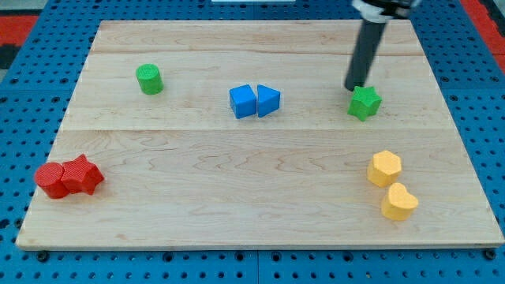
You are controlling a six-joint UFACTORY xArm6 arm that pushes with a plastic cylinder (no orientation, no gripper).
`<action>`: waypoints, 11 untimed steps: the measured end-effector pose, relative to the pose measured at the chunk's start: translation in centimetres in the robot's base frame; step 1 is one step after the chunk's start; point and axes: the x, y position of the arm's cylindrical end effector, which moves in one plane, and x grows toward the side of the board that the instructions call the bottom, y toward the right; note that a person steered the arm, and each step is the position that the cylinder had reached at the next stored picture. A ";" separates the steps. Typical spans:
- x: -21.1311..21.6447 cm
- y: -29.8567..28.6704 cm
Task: Push the green circle to the top right
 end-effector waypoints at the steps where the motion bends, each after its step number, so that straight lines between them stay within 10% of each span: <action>1: 0.1 -3.8; 4: 6.6 5.7; 7: 12.2 -19.0; 8: 7.0 -29.7; 11: -0.2 -33.5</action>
